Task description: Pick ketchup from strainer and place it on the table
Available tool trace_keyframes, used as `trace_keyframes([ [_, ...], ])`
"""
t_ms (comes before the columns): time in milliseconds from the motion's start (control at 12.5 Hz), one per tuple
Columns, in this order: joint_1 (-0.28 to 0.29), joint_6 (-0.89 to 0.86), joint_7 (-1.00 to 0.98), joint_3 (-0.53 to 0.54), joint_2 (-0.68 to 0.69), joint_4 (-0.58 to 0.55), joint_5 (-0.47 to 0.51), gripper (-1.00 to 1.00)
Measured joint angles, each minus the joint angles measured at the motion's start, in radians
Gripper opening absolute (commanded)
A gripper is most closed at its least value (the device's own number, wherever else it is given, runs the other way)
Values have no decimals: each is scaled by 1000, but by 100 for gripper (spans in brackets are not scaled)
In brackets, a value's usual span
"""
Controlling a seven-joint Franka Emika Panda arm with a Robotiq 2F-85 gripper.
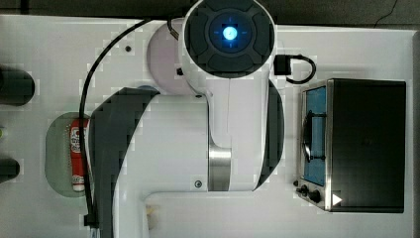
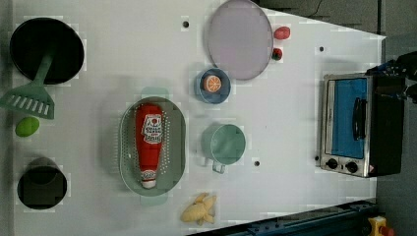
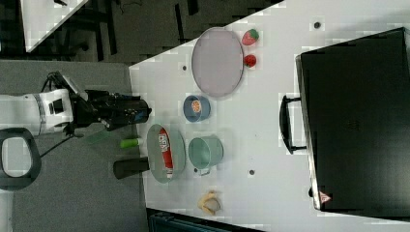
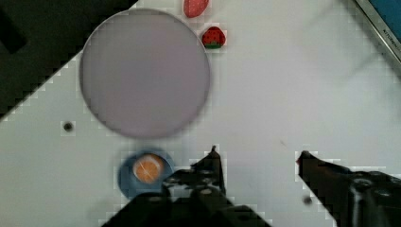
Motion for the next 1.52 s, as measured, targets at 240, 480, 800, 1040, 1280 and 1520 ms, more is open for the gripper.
trace_keyframes([
  [240, -76, -179, 0, 45, -203, -216, 8, 100],
  [480, -116, -141, 0, 93, -260, -192, -9, 100],
  [800, -121, -66, 0, 285, -182, -159, -5, 100],
  [1040, -100, 40, 0, 483, -62, -173, -6, 100],
  [1280, -56, 113, 0, 607, 39, -195, -8, 100],
  [1520, -39, 236, 1, 707, 124, -206, -8, 100],
])
